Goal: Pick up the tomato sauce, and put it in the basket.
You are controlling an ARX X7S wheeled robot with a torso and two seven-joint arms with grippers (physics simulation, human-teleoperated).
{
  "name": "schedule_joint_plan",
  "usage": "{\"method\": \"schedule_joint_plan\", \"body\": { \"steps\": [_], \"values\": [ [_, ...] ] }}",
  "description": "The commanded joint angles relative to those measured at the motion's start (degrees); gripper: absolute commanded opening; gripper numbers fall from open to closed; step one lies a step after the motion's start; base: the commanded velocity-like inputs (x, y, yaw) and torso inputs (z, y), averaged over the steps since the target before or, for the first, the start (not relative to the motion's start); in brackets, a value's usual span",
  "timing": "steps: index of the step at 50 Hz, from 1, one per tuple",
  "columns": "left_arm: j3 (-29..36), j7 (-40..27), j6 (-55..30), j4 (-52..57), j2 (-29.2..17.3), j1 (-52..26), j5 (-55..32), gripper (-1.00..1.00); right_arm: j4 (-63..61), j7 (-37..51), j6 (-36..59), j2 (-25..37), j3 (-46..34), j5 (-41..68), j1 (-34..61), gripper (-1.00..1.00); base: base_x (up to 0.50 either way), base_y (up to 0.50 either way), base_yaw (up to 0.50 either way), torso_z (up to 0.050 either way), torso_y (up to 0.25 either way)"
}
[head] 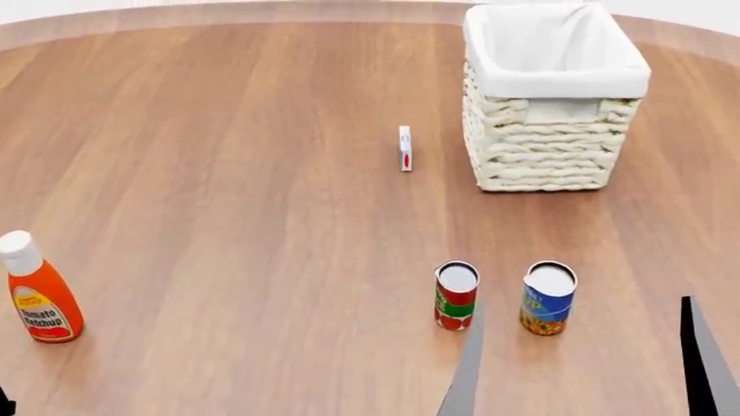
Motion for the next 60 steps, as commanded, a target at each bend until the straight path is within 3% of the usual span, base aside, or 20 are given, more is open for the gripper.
{"method": "schedule_joint_plan", "body": {
  "steps": [1,60],
  "values": [
    [0.23,-0.59,-0.02,-0.02,-0.43,0.01,-0.27,1.0,0.46,0.45,0.19,0.39,-0.29,0.15,-0.07,1.0,0.09,0.0,0.0,0.0,0.0],
    [2.5,-2.23,1.69,-1.26,-2.45,0.72,0.85,1.0,3.64,2.83,-1.05,2.07,-1.42,1.04,-0.19,1.0,0.11,0.0,0.0,0.0,0.0]
  ]
}}
